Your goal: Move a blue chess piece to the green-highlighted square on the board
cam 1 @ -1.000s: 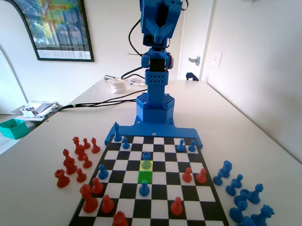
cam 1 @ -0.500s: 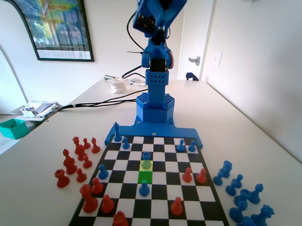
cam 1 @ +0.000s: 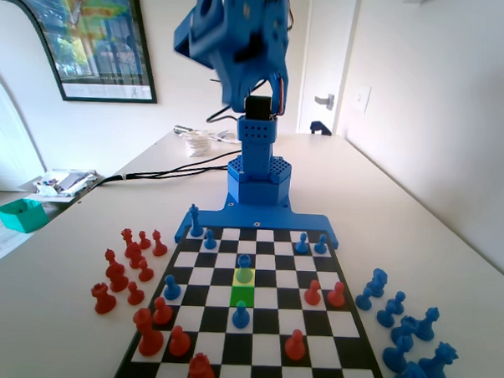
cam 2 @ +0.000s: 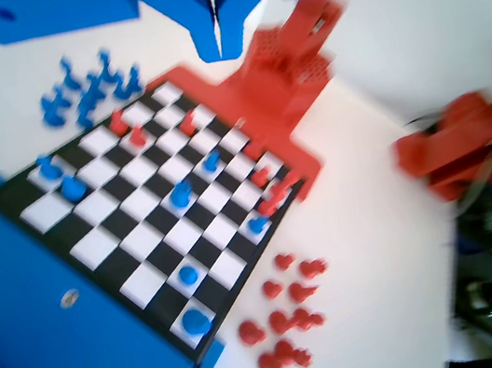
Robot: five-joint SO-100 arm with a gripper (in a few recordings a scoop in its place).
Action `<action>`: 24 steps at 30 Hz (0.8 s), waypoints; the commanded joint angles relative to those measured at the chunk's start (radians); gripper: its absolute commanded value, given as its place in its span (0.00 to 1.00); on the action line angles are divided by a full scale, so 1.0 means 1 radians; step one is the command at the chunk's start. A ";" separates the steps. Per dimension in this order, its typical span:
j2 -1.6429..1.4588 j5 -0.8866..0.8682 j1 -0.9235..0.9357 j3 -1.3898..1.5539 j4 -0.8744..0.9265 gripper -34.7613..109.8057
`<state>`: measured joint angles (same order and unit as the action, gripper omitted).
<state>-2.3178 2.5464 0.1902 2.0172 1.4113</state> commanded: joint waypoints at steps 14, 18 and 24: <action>0.472 0.055 0.046 0.126 -0.333 0.31; 0.535 0.051 0.038 0.141 -0.425 0.32; 0.609 0.054 0.029 0.147 -0.497 0.32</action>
<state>-1.7058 2.5894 0.2240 2.1706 0.9403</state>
